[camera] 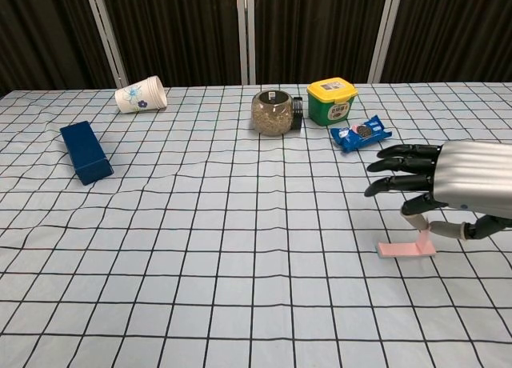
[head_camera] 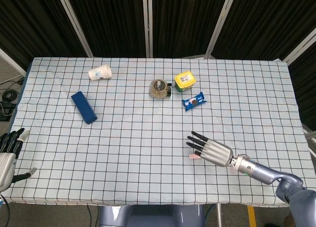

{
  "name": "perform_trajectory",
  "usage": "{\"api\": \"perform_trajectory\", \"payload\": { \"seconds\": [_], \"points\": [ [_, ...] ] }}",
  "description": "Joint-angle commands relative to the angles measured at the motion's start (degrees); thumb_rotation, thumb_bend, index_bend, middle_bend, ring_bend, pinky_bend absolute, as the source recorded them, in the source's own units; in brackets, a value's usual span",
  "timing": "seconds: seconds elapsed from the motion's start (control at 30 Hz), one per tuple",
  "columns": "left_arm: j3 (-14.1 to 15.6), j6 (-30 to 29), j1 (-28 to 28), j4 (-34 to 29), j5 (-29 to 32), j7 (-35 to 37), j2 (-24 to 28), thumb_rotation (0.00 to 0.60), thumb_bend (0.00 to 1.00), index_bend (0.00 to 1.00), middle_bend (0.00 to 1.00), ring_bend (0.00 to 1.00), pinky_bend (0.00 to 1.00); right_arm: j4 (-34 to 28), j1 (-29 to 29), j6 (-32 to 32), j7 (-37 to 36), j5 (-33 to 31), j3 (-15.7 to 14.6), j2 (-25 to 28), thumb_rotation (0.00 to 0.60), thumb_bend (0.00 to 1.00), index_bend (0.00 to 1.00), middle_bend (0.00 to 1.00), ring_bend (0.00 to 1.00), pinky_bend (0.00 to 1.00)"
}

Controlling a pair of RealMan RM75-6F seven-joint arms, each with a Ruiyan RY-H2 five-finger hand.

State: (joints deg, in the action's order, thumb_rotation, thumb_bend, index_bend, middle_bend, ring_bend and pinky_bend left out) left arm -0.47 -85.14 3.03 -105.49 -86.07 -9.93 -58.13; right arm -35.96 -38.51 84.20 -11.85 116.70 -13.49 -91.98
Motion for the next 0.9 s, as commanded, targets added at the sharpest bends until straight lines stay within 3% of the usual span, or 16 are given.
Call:
{"api": "perform_trajectory", "payload": {
  "seconds": [0.03, 0.37, 0.5, 0.9],
  "points": [
    [0.0, 0.1, 0.0, 0.0, 0.0, 0.0, 0.0, 0.6, 0.0, 0.0, 0.0, 0.0, 0.0, 0.2, 0.1, 0.2, -0.5, -0.4, 0.0, -0.3, 0.6, 0.41, 0.62, 0.17, 0.0, 0.0],
    [0.0, 0.9, 0.5, 0.1, 0.2, 0.5, -0.1, 0.6, 0.0, 0.0, 0.0, 0.0, 0.0, -2.2, 0.7, 0.2, -7.5, -4.8, 1.9, -0.9, 0.6, 0.42, 0.68, 0.19, 0.0, 0.0],
    [-0.5, 2.8, 1.9, 1.3, 0.2, 3.6, -0.6, 0.6, 0.0, 0.0, 0.0, 0.0, 0.0, -9.0, 0.2, -0.6, -10.8, -8.3, 4.5, 1.3, 0.6, 0.43, 0.69, 0.19, 0.0, 0.0],
    [-3.5, 11.0, 9.9, 8.7, -1.6, 14.8, -6.0, 0.6, 0.0, 0.02, 0.0, 0.0, 0.0, -30.1, -3.9, -6.7, -4.1, -12.7, 9.9, 9.8, 0.6, 0.43, 0.69, 0.19, 0.0, 0.0]
  ]
}}
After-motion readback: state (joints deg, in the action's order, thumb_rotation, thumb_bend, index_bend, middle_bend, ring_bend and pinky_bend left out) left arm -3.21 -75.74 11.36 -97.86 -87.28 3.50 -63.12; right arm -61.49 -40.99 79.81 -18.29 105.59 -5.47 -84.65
